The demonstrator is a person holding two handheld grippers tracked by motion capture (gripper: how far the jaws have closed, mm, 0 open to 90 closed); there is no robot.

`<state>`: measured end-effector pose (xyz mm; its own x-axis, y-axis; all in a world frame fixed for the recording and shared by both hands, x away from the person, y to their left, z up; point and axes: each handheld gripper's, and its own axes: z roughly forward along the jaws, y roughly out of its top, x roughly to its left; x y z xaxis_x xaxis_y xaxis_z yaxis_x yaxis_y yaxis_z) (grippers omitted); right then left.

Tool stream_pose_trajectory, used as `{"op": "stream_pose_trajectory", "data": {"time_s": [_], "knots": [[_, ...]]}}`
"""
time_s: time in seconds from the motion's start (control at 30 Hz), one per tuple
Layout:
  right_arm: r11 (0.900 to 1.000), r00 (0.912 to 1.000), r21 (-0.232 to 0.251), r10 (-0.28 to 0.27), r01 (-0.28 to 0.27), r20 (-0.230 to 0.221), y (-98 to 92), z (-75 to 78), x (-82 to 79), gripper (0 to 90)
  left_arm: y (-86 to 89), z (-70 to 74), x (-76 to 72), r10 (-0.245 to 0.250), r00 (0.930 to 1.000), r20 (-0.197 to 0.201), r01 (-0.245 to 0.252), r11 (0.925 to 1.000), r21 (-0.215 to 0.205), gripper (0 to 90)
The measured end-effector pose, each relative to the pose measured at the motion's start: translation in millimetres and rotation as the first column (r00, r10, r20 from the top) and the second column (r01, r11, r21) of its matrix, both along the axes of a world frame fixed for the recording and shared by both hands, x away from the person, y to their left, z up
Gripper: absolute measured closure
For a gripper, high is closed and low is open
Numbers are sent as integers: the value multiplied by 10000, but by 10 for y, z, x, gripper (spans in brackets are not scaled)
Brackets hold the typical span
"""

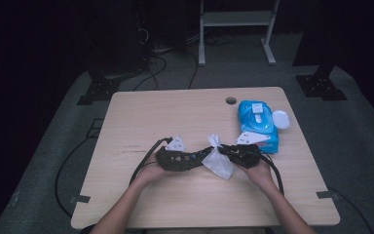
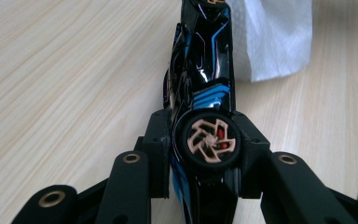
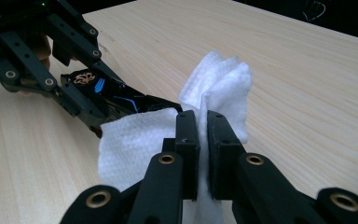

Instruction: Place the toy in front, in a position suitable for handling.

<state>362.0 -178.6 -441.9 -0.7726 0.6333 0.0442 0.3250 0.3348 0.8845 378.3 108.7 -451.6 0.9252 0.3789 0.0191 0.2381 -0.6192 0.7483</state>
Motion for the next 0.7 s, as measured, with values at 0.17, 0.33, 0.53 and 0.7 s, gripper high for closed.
{"op": "stream_pose_trajectory", "data": {"time_s": [0.17,0.33,0.53,0.7], "knots": [[10000,10000,-64,8,-8,-25,-30,8,-20,835,64,36,-29,27,10000,-7,-27,9996,263,507],[10000,9999,-36,-86,86,-55,-124,22,-48,835,-108,154,42,69,9998,-160,-54,9960,896,403],[10000,9997,-13,-59,59,-233,-161,-33,-58,835,-429,231,133,-365,9992,-148,387,9804,1931,383],[9999,9988,-14,104,-105,-474,-95,-97,-24,835,-715,269,190,-613,9981,-119,618,9427,3280,458]]}}
